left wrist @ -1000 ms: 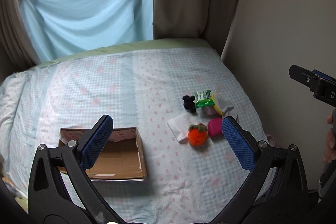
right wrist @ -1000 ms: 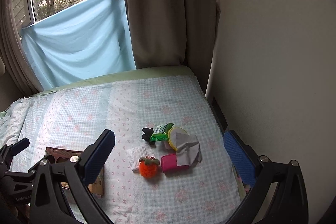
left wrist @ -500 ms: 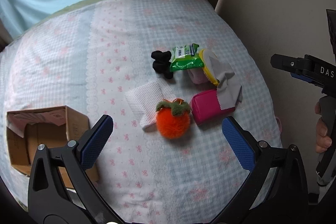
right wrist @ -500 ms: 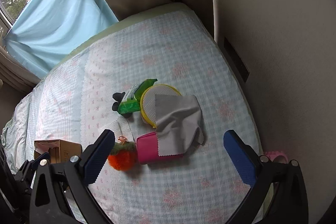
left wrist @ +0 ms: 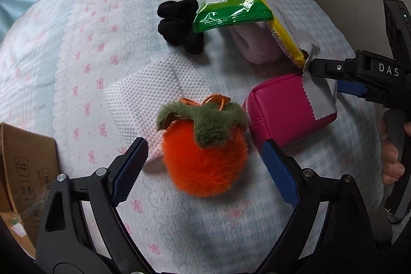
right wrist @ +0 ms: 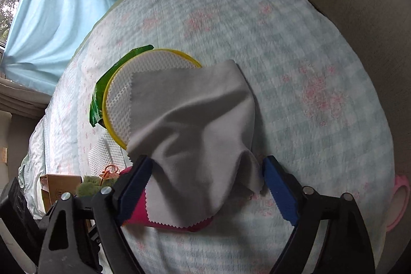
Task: Organize soft objects
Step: 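Grasp the orange pompom with the left tool while the right tool grasps the grey cloth, then lift the orange pompom and grey cloth and carry both toward the cardboard box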
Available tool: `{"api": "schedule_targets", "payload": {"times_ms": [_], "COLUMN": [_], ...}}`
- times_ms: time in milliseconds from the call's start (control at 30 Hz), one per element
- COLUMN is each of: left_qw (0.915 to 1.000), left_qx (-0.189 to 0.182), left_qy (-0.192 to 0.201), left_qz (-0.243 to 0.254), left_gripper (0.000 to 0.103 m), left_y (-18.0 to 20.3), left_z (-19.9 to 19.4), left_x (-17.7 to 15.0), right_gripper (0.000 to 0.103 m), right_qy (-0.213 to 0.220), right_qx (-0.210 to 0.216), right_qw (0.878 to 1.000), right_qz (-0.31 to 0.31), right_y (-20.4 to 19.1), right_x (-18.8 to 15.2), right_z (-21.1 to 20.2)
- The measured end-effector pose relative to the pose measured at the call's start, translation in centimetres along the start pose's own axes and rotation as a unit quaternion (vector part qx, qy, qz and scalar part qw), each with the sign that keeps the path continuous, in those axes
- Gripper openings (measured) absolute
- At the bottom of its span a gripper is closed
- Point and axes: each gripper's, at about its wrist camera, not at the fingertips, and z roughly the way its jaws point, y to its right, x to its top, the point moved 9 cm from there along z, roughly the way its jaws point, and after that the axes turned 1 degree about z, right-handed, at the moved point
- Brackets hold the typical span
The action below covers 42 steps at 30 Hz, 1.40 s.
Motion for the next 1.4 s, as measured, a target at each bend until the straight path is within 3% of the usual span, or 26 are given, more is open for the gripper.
{"api": "schedule_targets", "payload": {"times_ms": [100, 233, 300, 333, 467, 633, 1400], "left_qw": [0.9999, 0.9998, 0.9994, 0.9993, 0.9991, 0.9992, 0.9995], "left_qx": [0.004, 0.007, 0.011, 0.011, 0.006, 0.005, -0.019], "left_qy": [-0.007, -0.016, -0.029, -0.034, -0.040, -0.034, 0.025], "left_qz": [0.008, 0.013, 0.017, 0.016, 0.013, 0.023, 0.004], "left_gripper": [0.075, 0.048, 0.043, 0.036, 0.032, 0.030, 0.010], "left_y": [0.3, 0.7, 0.9, 0.9, 1.0, 1.5, 0.2], "left_z": [1.2, 2.1, 2.6, 2.8, 3.1, 2.7, -2.4], "left_x": [0.1, 0.3, 0.3, 0.3, 0.3, 0.3, 0.8], "right_gripper": [0.070, 0.046, 0.035, 0.031, 0.017, 0.010, 0.010], "right_qy": [-0.002, 0.000, 0.001, 0.001, 0.002, 0.011, 0.065], "right_qx": [0.010, 0.036, 0.049, 0.056, 0.076, 0.070, 0.076], "right_qw": [1.000, 0.999, 0.999, 0.998, 0.997, 0.997, 0.995], "right_qz": [-0.005, -0.004, -0.003, 0.000, 0.007, -0.006, -0.021], "right_y": [-0.4, -1.2, -1.5, -1.5, -1.7, -2.2, -5.1], "right_x": [0.2, 0.7, 0.9, 1.0, 1.0, 1.1, 0.3], "right_z": [0.4, 0.4, 0.3, 0.2, -0.1, -0.7, -6.0]}}
